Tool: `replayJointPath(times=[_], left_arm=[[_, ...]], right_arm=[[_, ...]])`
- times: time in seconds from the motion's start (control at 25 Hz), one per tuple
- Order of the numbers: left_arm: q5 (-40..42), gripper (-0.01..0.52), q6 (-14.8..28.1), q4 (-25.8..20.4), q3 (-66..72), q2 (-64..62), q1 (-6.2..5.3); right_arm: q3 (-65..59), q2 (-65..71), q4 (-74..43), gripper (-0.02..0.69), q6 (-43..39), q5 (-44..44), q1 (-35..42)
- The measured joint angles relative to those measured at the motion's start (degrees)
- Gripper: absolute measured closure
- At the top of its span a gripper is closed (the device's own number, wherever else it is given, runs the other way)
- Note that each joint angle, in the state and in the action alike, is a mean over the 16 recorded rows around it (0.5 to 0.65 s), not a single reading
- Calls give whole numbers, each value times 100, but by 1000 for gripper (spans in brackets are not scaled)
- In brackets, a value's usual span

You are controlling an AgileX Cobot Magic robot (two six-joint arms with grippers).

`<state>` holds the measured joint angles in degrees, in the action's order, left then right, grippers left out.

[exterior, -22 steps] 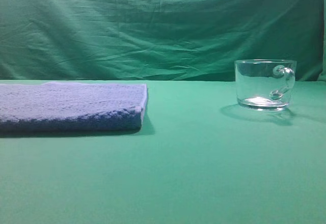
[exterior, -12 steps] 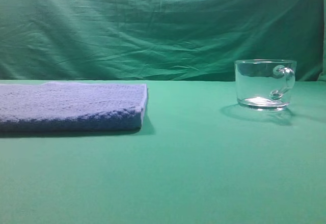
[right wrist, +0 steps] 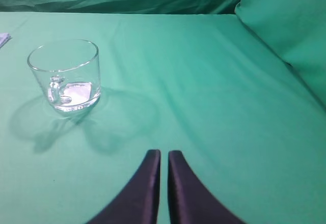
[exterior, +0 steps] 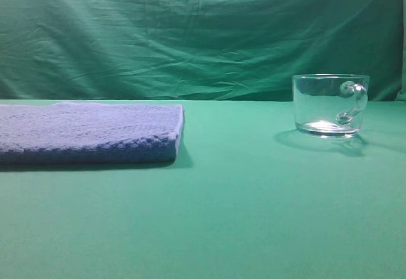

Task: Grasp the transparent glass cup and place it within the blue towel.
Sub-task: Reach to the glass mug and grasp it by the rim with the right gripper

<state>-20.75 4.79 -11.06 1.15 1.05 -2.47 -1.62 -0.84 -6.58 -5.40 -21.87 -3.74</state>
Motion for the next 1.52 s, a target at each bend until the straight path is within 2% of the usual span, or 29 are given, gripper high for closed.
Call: replayJointPath(times=[0.16, 0.44, 0.76, 0.92, 1.16, 1.52], left_arm=[[0, 514, 0, 0, 0, 0, 0], [0, 514, 0, 0, 0, 0, 0], [0, 514, 0, 0, 0, 0, 0], [0, 514, 0, 0, 0, 0, 0], [0, 514, 0, 0, 0, 0, 0], [0, 514, 0, 0, 0, 0, 0]], right_arm=[[0, 0, -12, 615, 5, 152, 0], [47, 16, -45, 615, -21, 948, 0], [691, 649, -74, 615, -94, 1384, 0], [1259, 1400, -40, 615, -132, 965, 0], [2300, 2934, 324, 615, -45, -251, 0], [3774, 5254, 1455, 615, 729, -1977, -79]])
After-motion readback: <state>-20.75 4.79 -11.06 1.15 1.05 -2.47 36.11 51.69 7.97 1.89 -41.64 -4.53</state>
